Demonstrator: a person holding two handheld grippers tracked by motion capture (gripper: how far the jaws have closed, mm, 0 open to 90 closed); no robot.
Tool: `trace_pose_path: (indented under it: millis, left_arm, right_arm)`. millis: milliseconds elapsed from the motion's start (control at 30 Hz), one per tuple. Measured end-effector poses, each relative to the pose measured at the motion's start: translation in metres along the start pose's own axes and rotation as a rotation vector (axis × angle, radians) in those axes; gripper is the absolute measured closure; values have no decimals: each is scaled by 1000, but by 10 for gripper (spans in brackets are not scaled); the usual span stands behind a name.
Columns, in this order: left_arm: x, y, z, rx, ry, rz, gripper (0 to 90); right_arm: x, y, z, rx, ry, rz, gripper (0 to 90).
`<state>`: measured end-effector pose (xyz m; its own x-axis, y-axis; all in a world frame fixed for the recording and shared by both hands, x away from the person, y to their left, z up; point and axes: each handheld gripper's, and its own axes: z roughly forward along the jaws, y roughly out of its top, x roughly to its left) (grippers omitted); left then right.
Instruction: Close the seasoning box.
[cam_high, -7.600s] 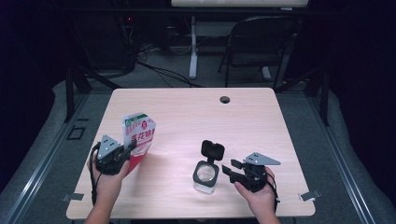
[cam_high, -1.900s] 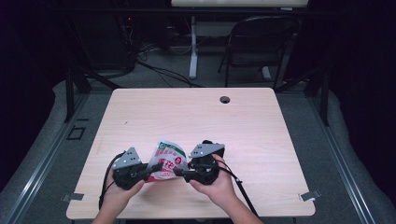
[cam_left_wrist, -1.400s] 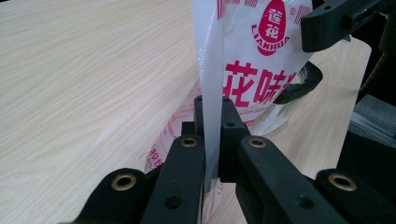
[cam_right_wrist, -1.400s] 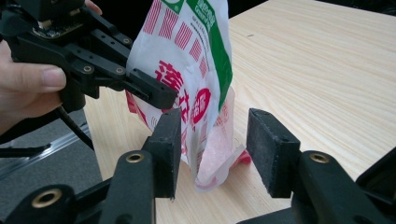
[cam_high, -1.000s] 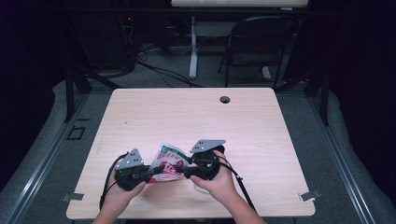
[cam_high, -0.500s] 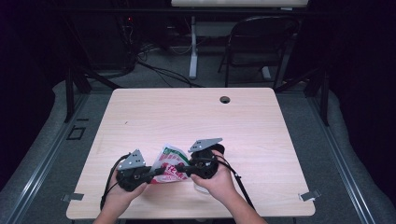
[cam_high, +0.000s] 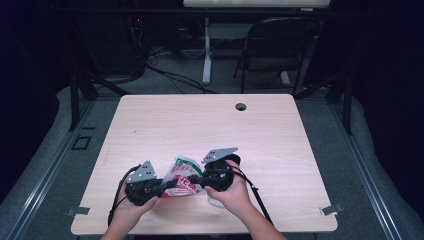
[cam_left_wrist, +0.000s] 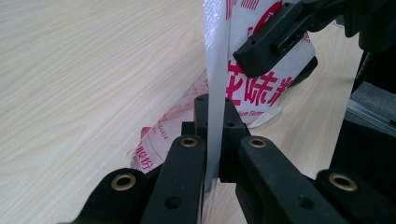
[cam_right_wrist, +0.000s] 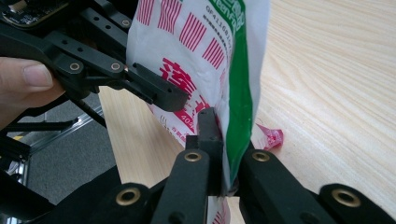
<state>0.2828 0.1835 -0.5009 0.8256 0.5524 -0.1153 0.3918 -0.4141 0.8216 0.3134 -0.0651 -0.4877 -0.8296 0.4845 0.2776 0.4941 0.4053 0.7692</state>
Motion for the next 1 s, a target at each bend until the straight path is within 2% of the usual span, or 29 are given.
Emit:
trace_pose_path:
  millis: [100, 267, 533, 767, 900, 1000]
  left_arm:
    - [0, -1, -1, 0, 7, -2, 885]
    - [2, -3, -4, -32, 9, -20, 799]
    - [4, -5, -5, -67, 30, -20, 532]
    - [10, -11, -5, -81, 56, -43, 380]
    - [15, -18, -1, -84, 40, -47, 361]
    - [18, -22, 2, -62, 35, -59, 353]
  right_arm:
    - [0, 0, 0, -7, 3, -6, 900]
    - [0, -1, 3, -1, 3, -11, 900]
    - [-1, -1, 1, -9, 15, -26, 900]
    - [-3, 2, -6, -18, 7, -45, 900]
    - [-2, 2, -8, -30, 7, -45, 900]
    - [-1, 4, -11, -20, 9, -60, 900]
